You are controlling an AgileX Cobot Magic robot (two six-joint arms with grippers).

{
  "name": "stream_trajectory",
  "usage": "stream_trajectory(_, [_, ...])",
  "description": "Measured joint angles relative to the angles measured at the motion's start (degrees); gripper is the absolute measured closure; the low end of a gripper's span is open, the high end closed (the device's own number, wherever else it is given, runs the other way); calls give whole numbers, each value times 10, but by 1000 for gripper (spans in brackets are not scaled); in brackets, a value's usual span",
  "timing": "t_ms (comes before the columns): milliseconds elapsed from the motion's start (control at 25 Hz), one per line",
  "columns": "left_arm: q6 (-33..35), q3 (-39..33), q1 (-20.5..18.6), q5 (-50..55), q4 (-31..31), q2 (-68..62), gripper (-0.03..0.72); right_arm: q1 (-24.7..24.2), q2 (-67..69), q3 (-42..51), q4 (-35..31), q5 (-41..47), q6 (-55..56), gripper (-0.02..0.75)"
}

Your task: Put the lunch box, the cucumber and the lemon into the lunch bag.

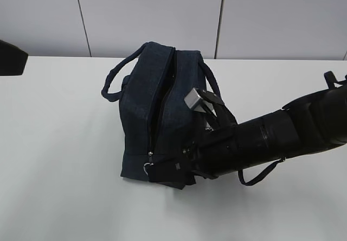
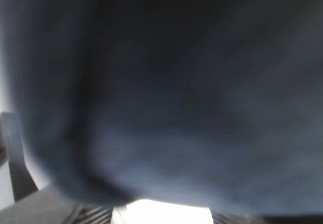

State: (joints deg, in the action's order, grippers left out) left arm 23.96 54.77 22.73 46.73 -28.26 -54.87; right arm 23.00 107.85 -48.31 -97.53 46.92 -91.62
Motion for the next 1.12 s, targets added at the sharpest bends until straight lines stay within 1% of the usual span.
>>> stream_trajectory(200, [0, 0, 0, 0, 1, 0, 449, 0, 2, 0, -7, -11, 0, 348])
stream_trajectory(520, [0, 0, 0, 0, 1, 0, 449, 4, 22, 0, -54, -25, -12, 348])
stream_trajectory(960, [0, 0, 0, 0, 2, 0, 449, 37, 23, -17, -60, -69, -23, 348])
stream_trajectory(1120, [0, 0, 0, 0, 2, 0, 449, 41, 28, -28, -60, -87, -23, 348])
